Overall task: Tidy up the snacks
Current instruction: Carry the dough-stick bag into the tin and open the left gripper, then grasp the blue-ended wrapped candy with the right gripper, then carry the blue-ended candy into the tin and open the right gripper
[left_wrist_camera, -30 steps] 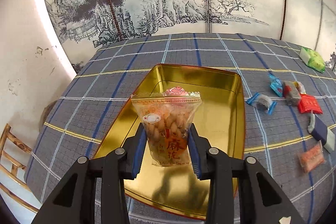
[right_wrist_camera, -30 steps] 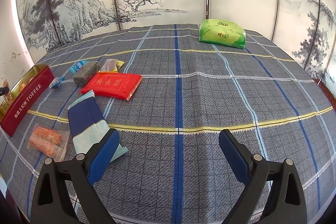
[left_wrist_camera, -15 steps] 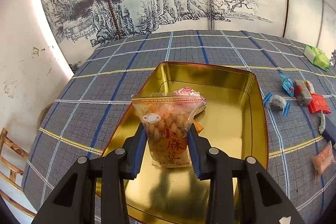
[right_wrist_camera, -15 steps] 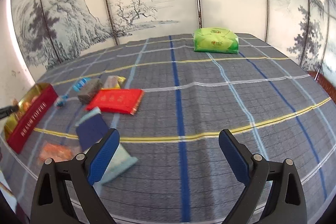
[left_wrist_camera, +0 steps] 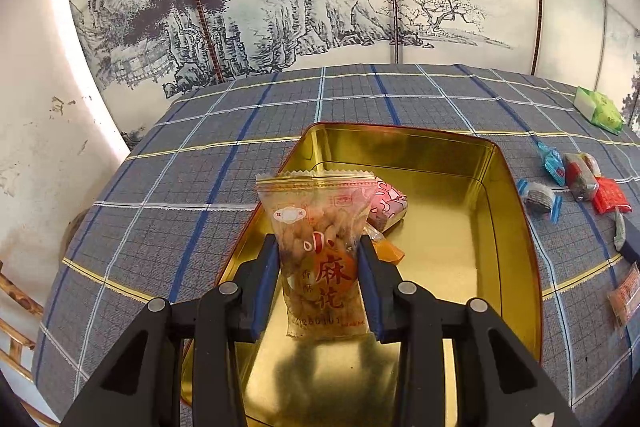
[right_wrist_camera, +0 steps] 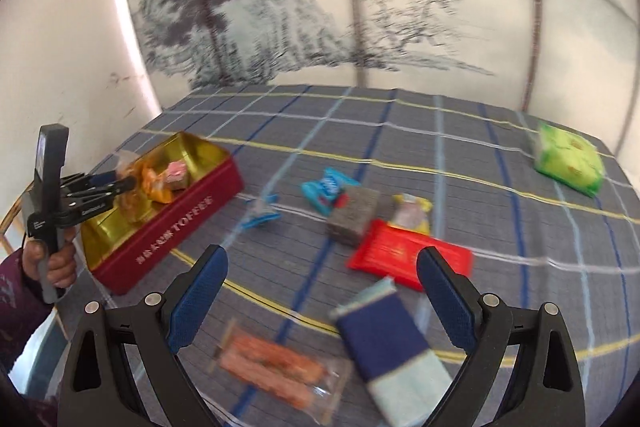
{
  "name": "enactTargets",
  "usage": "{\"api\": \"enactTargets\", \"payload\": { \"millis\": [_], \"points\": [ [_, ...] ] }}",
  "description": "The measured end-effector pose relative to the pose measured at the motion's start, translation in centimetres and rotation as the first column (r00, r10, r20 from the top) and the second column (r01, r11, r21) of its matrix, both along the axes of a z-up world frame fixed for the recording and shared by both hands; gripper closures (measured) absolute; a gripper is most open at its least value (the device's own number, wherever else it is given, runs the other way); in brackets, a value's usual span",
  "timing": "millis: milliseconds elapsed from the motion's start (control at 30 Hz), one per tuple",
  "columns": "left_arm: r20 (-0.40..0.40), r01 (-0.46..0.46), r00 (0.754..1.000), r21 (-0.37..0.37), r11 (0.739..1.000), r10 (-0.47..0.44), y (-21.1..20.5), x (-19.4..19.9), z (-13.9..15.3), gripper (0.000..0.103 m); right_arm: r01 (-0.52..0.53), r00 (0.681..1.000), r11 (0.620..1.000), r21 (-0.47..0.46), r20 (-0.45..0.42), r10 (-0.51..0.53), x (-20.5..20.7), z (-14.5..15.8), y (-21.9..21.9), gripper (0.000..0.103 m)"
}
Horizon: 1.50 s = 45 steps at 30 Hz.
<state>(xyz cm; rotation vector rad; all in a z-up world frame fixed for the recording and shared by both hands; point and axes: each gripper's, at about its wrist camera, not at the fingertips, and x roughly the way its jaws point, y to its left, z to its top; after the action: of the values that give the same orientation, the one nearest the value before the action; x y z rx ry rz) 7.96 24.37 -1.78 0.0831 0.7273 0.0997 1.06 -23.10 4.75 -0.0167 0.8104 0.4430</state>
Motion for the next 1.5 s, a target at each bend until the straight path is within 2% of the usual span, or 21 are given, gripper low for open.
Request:
{"api": "enactTargets", "payload": {
  "millis": [100,233,333,500,633,667,733,800,867,933,1000,1100,1233,1333,1500],
  "points": [
    [-0.006,0.002,1.000,-0.012,1.000,-0.002,0.5,0.1,-0.4,0.068,-0.079,0.996,0.996,-0.027,-0.045,0.078,1.8,-0.6,2.8,0.008],
    [-0.003,-0.006,1.000,-0.025,1.000,0.006,1.1,0.2,-0.7,0.068,-0.174,0.982,0.978,-0.117,-0.094,0.163,4.6,-1.8,6.9,0.009],
    [0.017,-0.014,1.000,-0.024,1.000,0.015,1.4,0.1,-0.6,0.068,-0.210,0.972,0.969,-0.130,-0.134,0.192,6.5,-2.8,8.4,0.014],
    [0.028,-0.009,1.000,-0.047,0.999,0.010,1.7,-0.3,-0.5,0.065,-0.259,0.954,0.955,-0.143,-0.193,0.229,8.7,-4.4,10.0,0.032],
    [0.069,-0.007,0.998,-0.078,0.997,0.012,2.1,-1.1,-0.1,0.062,-0.292,0.942,0.941,-0.173,-0.224,0.251,9.9,-5.6,11.2,0.034],
    [0.084,-0.002,0.996,-0.087,0.996,0.009,2.2,-1.4,0.1,0.057,-0.297,0.940,0.937,-0.185,-0.227,0.254,10.1,-5.8,11.6,0.036],
    [0.111,0.006,0.994,-0.103,0.995,0.006,2.3,-1.9,0.4,0.055,-0.309,0.935,0.930,-0.201,-0.242,0.259,10.4,-6.3,12.1,0.044],
    [0.134,0.010,0.991,-0.122,0.992,0.006,2.5,-2.4,0.7,0.052,-0.320,0.929,0.922,-0.217,-0.263,0.261,10.7,-6.9,12.6,0.061],
    [0.136,0.005,0.991,-0.137,0.991,0.014,2.7,-2.5,0.7,0.050,-0.327,0.923,0.916,-0.234,-0.288,0.255,10.9,-7.6,12.8,0.069],
    [0.137,0.000,0.990,-0.144,0.990,0.020,2.8,-2.5,0.8,0.050,-0.322,0.921,0.920,-0.222,-0.298,0.250,11.0,-8.0,12.7,0.071],
    [0.145,-0.009,0.989,-0.154,0.988,0.032,3.0,-2.6,0.9,0.050,-0.313,0.922,0.924,-0.220,-0.302,0.241,11.1,-7.9,12.6,0.075],
    [0.162,-0.042,0.984,-0.170,0.984,0.070,3.6,-2.9,1.1,0.050,-0.283,0.936,0.938,-0.200,-0.273,0.224,10.5,-7.1,12.1,0.076],
    [0.188,-0.096,0.973,-0.199,0.975,0.134,4.6,-3.3,1.3,0.050,-0.249,0.952,0.956,-0.153,-0.219,0.212,9.1,-4.6,11.2,0.076],
    [0.183,-0.099,0.973,-0.208,0.973,0.139,4.9,-3.3,1.2,0.050,-0.247,0.956,0.962,-0.112,-0.190,0.223,8.7,-2.4,11.7,0.076],
    [0.191,-0.085,0.974,-0.182,0.980,0.120,4.4,-3.3,1.3,0.049,-0.292,0.948,0.954,-0.069,-0.157,0.278,8.7,0.1,14.5,0.076]
  ]
}}
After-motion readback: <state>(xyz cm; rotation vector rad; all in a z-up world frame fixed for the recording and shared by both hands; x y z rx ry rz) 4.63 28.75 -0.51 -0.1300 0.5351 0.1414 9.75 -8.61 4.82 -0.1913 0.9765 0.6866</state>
